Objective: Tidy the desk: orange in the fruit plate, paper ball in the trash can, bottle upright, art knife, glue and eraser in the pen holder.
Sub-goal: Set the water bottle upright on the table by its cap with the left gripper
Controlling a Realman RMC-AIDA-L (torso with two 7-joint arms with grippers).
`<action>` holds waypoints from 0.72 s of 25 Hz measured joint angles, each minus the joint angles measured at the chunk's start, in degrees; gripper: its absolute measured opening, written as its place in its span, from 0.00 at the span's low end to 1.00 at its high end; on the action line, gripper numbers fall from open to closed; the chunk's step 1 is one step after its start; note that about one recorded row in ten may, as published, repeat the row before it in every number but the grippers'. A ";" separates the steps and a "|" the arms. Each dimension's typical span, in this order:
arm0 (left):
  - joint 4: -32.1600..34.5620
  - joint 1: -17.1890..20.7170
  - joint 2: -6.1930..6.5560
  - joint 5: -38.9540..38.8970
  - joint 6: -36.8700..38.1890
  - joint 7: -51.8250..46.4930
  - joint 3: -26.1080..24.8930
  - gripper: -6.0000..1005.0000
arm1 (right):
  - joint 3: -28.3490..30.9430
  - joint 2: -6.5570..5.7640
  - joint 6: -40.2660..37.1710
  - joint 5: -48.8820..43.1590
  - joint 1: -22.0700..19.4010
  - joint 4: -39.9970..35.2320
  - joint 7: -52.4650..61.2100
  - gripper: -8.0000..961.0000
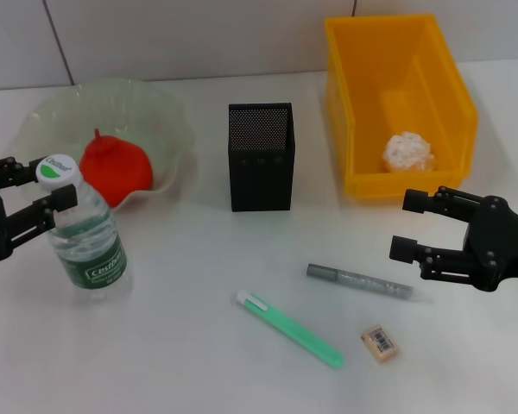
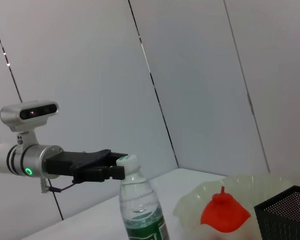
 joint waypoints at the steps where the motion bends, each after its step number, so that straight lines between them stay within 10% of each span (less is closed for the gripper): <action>1: -0.13 -0.11 0.00 -0.01 -0.24 0.24 0.00 0.46 | 0.00 0.00 -0.02 0.00 0.03 0.00 0.00 0.85; 18: -4.71 -1.81 -0.02 -0.05 -4.34 5.17 -0.11 0.50 | 0.00 -0.10 -0.08 0.00 0.08 0.89 -0.19 0.85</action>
